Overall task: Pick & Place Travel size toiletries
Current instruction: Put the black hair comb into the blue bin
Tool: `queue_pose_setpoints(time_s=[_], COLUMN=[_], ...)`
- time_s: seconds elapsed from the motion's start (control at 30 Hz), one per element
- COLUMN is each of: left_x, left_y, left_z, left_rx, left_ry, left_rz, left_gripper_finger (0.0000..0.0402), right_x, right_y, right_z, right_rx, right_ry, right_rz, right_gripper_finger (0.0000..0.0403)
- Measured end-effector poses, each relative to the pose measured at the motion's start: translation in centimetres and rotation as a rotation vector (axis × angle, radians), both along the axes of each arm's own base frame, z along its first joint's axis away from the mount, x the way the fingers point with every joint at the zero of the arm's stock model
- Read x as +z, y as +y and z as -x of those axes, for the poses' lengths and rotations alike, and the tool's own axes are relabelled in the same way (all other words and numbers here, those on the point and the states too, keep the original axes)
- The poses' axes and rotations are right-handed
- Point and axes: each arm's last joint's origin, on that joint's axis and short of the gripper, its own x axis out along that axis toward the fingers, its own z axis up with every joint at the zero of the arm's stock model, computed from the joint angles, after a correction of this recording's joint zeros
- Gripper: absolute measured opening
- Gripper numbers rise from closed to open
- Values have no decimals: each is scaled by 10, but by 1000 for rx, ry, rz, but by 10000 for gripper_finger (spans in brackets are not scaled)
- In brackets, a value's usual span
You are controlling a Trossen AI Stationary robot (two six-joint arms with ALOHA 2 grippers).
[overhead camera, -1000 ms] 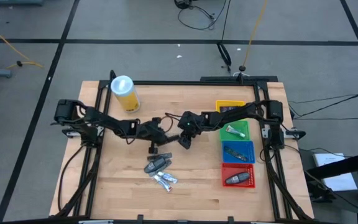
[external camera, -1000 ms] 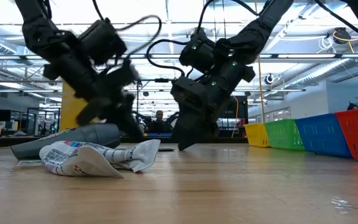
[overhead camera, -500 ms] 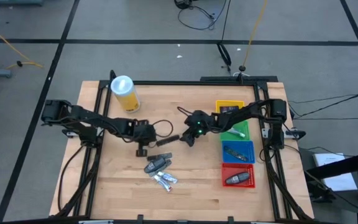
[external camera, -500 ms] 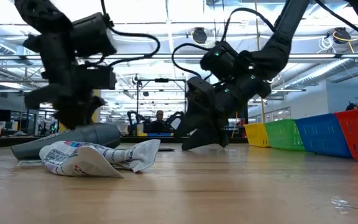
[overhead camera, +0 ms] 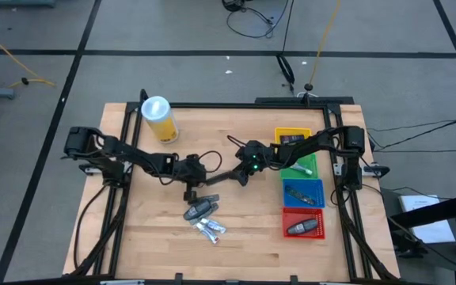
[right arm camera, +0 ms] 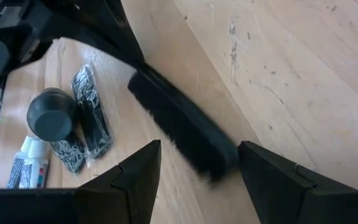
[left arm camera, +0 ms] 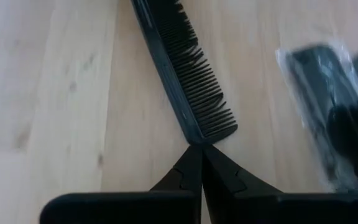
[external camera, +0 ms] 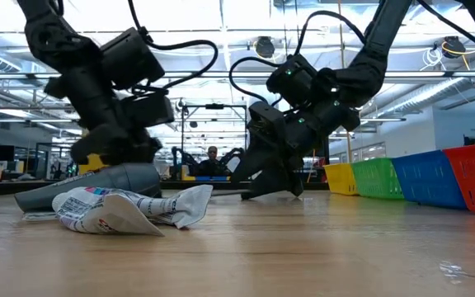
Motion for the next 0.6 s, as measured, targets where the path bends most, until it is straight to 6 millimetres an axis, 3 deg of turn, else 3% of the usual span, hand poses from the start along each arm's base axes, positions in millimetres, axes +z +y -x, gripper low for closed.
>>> queue_pose_setpoints(time_s=[0.27, 0.6], left_x=[-11, -8], left_y=[6, 6], left_z=[-9, -9], left_rx=[0, 13], left_ry=[-38, -57], left_rz=[-6, -13], left_gripper_finger=[3, 4], right_x=[0, -2], right_y=[0, 1], right_z=[0, 5], right_rx=[0, 51], right_ry=[1, 65], right_rz=[-1, 33], right_gripper_finger=[208, 208])
